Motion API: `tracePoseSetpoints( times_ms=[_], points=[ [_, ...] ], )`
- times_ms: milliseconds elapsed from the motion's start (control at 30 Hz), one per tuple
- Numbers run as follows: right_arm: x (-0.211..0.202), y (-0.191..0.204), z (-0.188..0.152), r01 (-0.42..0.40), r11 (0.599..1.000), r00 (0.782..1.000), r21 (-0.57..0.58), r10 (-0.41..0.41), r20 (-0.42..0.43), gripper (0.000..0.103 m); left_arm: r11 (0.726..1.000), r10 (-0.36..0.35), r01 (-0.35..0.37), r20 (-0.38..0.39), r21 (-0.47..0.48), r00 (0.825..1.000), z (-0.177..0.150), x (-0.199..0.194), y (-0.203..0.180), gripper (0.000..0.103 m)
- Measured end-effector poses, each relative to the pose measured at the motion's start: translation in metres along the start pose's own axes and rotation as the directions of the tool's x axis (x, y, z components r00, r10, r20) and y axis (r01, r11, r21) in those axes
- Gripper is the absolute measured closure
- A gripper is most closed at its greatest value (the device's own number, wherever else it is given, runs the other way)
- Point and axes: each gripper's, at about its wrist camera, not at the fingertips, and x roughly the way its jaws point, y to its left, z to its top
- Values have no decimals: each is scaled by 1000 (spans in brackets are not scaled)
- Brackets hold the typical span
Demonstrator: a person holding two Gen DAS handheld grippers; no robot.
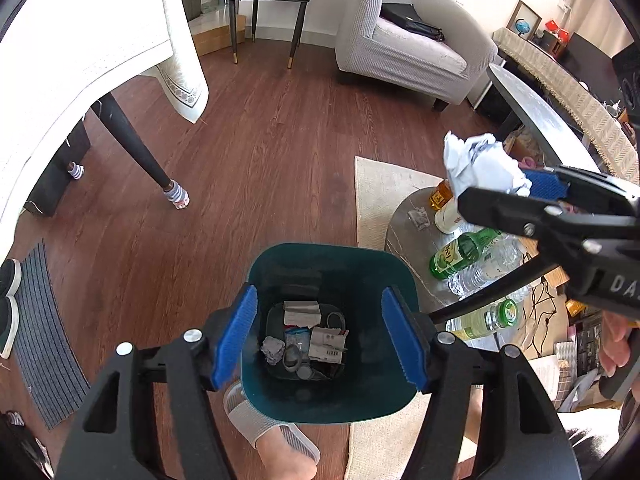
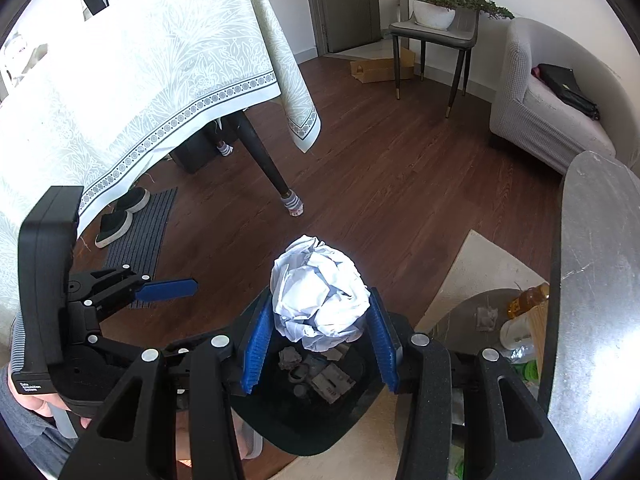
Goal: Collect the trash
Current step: 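Open both grippers to drop the tape roll and paper into the bin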
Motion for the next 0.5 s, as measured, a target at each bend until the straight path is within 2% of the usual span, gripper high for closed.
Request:
tracePoseSetpoints(
  times_ms=[267,500],
  points=[
    [31,21,-3,-4,1000,998,-28,2,-65,57,1000,17,-17,104,3,994,11,-33,8,49],
    [54,32,-20,-3,998,990,-56,-5,-138,57,1000,14,-16,167,10,986,20,-53,4,60]
  ],
)
